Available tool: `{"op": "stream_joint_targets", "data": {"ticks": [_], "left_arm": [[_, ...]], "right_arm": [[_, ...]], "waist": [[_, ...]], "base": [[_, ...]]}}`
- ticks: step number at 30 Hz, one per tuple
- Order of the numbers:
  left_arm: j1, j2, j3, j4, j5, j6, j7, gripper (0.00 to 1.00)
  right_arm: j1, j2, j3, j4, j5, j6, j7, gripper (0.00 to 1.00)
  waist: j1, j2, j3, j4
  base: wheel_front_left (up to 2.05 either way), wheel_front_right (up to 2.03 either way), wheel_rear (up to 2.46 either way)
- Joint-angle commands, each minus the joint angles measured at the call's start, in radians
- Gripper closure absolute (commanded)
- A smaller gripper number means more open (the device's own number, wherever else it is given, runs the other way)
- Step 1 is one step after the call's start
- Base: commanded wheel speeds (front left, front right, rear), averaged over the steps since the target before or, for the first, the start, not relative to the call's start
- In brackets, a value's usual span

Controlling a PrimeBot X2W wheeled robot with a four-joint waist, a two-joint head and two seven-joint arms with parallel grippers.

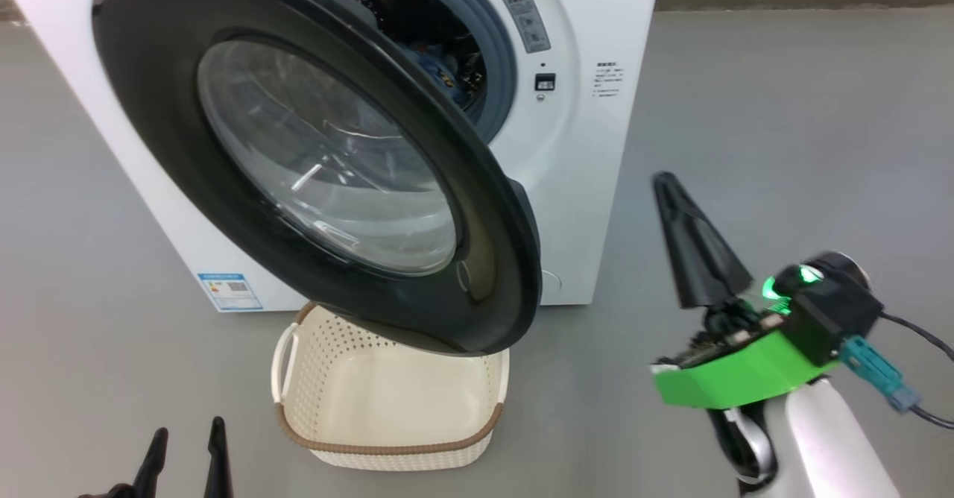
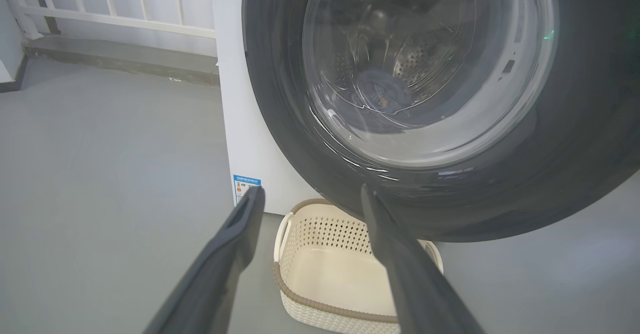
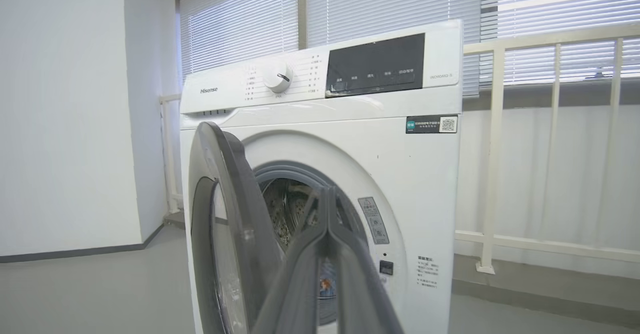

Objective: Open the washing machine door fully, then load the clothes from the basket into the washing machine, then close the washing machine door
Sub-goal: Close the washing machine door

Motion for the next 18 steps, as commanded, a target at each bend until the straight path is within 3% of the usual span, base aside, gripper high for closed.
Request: {"op": "stream_joint_targets", "data": {"ticks": [1, 10, 18], "left_arm": [[-0.032, 0.007, 0.029, -0.018, 0.002, -0.001, -0.006, 0.0], [-0.044, -0.003, 0.004, -0.018, 0.001, -0.001, -0.006, 0.0], [-0.052, -0.01, -0.017, -0.036, -0.005, -0.002, -0.006, 0.0]], "right_arm": [[-0.041, 0.009, 0.039, -0.033, 0.014, 0.006, -0.005, 1.0], [-0.095, 0.009, 0.245, 0.014, 0.087, 0.006, -0.005, 1.0], [-0.091, 0.009, 0.328, 0.133, 0.132, 0.006, -0.005, 1.0]], "waist": [[0.0, 0.0, -0.002, 0.012], [0.0, 0.0, -0.004, 0.055], [0.0, 0.0, 0.006, 0.086]], "base": [[0.0, 0.0, 0.0], [0.0, 0.0, 0.0], [0.0, 0.0, 0.0]]}}
